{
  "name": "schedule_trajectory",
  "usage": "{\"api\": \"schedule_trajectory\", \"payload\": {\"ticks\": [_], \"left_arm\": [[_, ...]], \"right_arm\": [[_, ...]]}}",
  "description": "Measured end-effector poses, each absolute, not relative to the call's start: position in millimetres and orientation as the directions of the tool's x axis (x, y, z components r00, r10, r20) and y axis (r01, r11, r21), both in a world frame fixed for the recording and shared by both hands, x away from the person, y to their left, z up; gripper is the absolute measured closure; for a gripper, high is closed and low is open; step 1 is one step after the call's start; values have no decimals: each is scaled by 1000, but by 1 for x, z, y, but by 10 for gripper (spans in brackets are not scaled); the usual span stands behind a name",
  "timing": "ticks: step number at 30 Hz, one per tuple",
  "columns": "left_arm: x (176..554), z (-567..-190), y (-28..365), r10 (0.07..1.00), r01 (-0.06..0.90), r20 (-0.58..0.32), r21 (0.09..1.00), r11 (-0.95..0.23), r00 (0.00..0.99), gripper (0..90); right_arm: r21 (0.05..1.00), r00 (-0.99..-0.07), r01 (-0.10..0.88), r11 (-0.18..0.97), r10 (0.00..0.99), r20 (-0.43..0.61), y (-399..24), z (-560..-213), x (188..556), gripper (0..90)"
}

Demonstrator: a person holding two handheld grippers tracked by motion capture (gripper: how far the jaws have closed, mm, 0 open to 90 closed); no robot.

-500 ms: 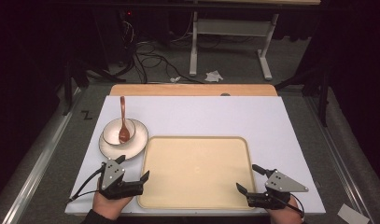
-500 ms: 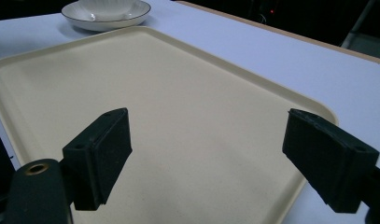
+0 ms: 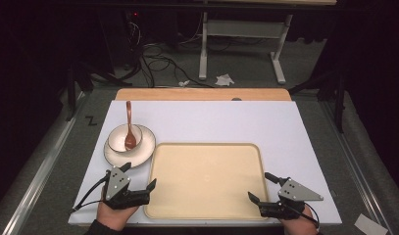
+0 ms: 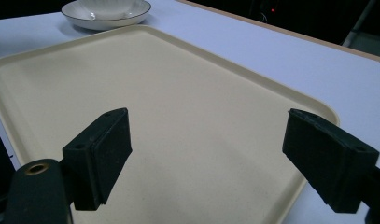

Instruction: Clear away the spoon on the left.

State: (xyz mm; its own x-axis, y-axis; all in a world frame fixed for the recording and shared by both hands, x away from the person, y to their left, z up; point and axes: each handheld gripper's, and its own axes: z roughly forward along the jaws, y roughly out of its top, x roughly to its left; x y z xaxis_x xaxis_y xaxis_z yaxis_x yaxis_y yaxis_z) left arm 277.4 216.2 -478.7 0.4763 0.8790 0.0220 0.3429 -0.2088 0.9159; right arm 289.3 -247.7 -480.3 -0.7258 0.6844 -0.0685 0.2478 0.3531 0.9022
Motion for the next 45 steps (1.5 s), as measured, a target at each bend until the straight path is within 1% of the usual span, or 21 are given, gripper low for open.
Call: {"api": "schedule_trajectory", "payload": {"ticks": [13, 17, 25, 34, 37, 39, 45], "left_arm": [[276, -478, 218, 880, 325, 33, 922, -209, 474, 51], [276, -477, 218, 881, 325, 28, 924, -204, 472, 90], [278, -475, 220, 885, 335, 22, 921, -199, 465, 140], [295, -456, 247, 914, 339, -10, 930, -140, 405, 184], [312, -450, 260, 925, 357, -13, 924, -134, 380, 237], [320, -448, 266, 930, 369, -27, 922, -118, 366, 312], [334, -437, 271, 937, 361, -10, 924, -125, 350, 398]], "right_arm": [[903, -726, 249, 351, 685, -66, -248, -481, 290, 168], [903, -727, 245, 352, 683, -69, -248, -481, 290, 168], [904, -728, 244, 352, 682, -69, -248, -481, 291, 168], [904, -729, 245, 351, 681, -67, -248, -481, 291, 168], [903, -728, 245, 353, 682, -69, -249, -481, 291, 169], [901, -725, 252, 352, 685, -65, -249, -481, 290, 168], [901, -725, 253, 352, 686, -65, -249, -481, 291, 168]]}}
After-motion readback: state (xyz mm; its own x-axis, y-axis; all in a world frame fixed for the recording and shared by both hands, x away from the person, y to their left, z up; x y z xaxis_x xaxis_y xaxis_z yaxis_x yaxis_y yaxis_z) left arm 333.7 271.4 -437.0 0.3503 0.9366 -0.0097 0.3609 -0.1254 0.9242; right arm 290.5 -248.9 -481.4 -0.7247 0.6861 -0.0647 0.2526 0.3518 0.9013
